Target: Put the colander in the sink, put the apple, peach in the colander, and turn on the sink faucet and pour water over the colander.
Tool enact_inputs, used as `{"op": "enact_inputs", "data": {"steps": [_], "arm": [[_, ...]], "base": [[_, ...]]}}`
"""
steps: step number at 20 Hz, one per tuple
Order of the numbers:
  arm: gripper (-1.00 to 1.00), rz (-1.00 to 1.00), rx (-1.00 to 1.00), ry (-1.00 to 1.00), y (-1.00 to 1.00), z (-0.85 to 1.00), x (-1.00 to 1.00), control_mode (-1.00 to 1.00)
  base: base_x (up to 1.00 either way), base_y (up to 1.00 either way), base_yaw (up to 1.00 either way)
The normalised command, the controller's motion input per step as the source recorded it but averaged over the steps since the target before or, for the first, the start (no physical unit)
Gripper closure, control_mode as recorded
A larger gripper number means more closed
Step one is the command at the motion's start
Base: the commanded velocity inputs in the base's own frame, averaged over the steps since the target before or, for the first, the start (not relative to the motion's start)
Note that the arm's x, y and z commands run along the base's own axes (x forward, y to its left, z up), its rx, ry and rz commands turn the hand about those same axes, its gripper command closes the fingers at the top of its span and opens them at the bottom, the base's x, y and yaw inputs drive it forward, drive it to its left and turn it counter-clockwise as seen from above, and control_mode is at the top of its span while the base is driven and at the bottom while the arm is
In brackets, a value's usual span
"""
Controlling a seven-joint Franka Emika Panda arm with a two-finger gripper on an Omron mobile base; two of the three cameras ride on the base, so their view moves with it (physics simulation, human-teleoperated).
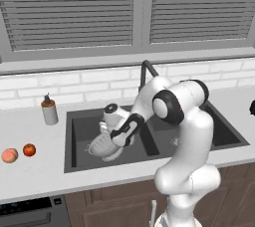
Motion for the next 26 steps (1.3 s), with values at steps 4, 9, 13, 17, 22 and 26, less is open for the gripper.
{"op": "enact_inputs", "data": {"steps": [4, 9, 13, 17, 22, 26], "arm": [[1.0, 0.02, 0.0, 0.0, 0.0, -0.52, 0.28, -1.0], [1.0, 0.04, 0.0, 0.0, 0.0, -0.53, 0.15, -1.0], [1.0, 0.02, 0.0, 0.0, 0.03, -0.26, 0.0, -1.0], [1.0, 0.0, 0.0, 0.0, 0.0, -0.05, 0.0, -1.0], [1.0, 0.0, 0.0, 0.0, 0.0, 0.0, 0.0, -1.0], [-1.0, 0.0, 0.0, 0.0, 0.05, 0.0, 0.0, -1.0]], "base": [[0.0, 0.0, 0.0], [0.0, 0.0, 0.0], [0.0, 0.0, 0.0], [0.0, 0.0, 0.0], [0.0, 0.0, 0.0], [0.0, 0.0, 0.0]]}}
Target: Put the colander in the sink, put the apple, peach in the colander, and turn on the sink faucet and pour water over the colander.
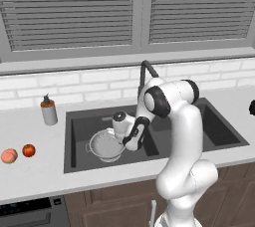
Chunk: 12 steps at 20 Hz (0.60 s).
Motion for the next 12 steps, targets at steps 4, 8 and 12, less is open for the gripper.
{"op": "enact_inputs", "data": {"steps": [4, 8, 12], "arm": [[-1.0, 0.0, 0.0, 0.0, 0.08, 0.0, 0.0, -1.0], [-1.0, 0.0, -0.03, 0.03, -0.07, 0.14, 0.0, -1.0], [-1.0, 0.0, 0.0, 0.01, -0.28, 0.29, -0.03, -1.0]], "base": [[0.0, 0.0, 0.0], [0.0, 0.0, 0.0], [0.0, 0.0, 0.0]]}}
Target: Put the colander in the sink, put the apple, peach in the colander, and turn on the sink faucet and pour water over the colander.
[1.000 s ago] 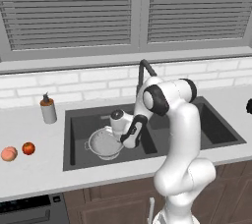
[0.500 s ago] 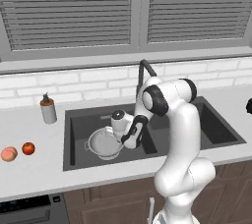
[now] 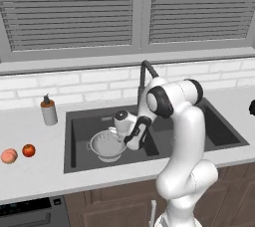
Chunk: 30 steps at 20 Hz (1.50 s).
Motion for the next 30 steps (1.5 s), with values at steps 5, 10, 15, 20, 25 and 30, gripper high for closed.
{"op": "enact_inputs", "data": {"steps": [5, 10, 15, 20, 25, 30], "arm": [[-1.0, -0.01, 0.0, 0.0, -0.23, 0.57, -0.3, -1.0], [-1.0, 0.0, 0.0, 0.0, 0.01, 0.89, -0.54, -1.0], [-1.0, 0.0, 0.0, 0.0, 0.09, 1.0, -0.44, -1.0], [-1.0, 0.01, 0.0, 0.0, 0.14, 1.0, -0.16, -1.0], [-1.0, 0.11, 0.0, 0.0, 0.47, 1.0, 0.0, -1.0], [-1.0, 0.35, -0.04, 0.11, 0.92, 1.0, -0.03, -1.0]], "base": [[0.0, 0.0, 0.0], [0.0, 0.0, 0.0], [0.0, 0.0, 0.0], [0.0, 0.0, 0.0], [0.0, 0.0, 0.0], [0.0, 0.0, 0.0]]}}
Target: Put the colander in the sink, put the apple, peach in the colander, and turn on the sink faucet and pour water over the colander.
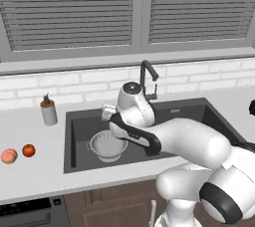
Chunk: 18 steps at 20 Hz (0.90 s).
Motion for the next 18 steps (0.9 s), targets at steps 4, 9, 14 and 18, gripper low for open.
{"op": "enact_inputs", "data": {"steps": [4, 9, 14, 18], "arm": [[-1.0, 0.51, -0.14, 0.23, 1.0, 0.78, -0.14, -1.0], [-1.0, 0.49, -0.11, 0.09, 0.94, 0.09, -0.25, -1.0], [-1.0, 0.26, -0.01, -0.05, 0.75, -0.35, -0.09, -1.0], [-1.0, 0.23, 0.0, -0.08, 0.69, -0.32, -0.08, -1.0]], "base": [[0.0, 0.0, 0.0], [0.0, 0.0, 0.0], [0.0, 0.0, 0.0], [0.0, 0.0, 0.0]]}}
